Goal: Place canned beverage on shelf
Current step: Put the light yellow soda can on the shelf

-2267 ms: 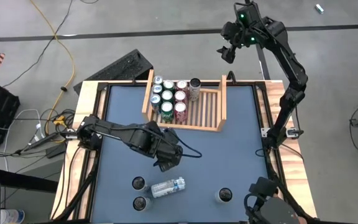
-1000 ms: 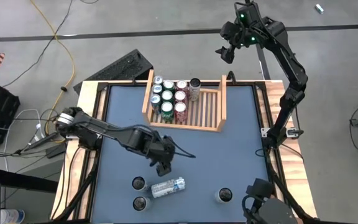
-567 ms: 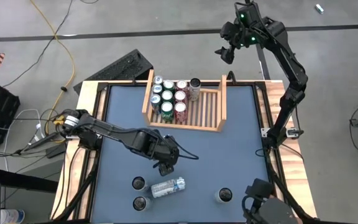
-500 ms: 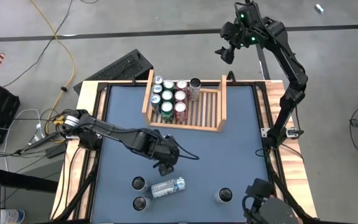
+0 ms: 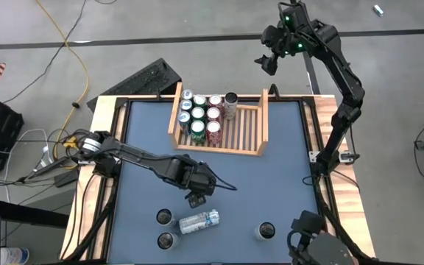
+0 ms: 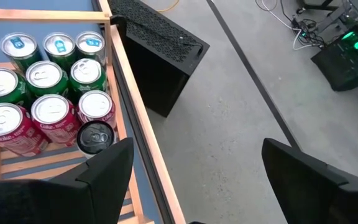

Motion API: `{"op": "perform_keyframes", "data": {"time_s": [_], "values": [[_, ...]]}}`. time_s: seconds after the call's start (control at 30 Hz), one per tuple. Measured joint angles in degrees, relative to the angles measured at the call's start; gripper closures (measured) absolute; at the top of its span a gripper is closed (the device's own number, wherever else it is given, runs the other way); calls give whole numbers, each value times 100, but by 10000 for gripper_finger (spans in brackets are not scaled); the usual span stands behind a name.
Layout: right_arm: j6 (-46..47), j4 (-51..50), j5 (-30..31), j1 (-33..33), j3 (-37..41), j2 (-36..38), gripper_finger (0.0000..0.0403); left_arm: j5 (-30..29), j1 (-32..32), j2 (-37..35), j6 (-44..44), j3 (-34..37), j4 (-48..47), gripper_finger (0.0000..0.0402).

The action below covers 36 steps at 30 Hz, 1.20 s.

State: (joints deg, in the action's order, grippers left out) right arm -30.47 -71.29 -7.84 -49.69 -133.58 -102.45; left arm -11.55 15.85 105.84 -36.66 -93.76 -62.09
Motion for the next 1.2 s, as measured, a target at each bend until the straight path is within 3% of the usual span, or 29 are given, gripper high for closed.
{"op": "perform_keyframes", "data": {"time_s": [0.5,0.73,0.9,1.2], "values": [[-20,-25,-7,-44,0,0,60,116,-177,-51,70,-63,-19,152],[-88,-37,-6,-187,0,0,60,70,-680,-104,1532,-737,-373,153],[-95,-38,-6,-313,0,0,60,102,-1239,-104,3204,-1003,-342,153],[-98,-73,-6,-548,0,0,60,1144,-2477,-98,4864,-1040,1055,155]]}}
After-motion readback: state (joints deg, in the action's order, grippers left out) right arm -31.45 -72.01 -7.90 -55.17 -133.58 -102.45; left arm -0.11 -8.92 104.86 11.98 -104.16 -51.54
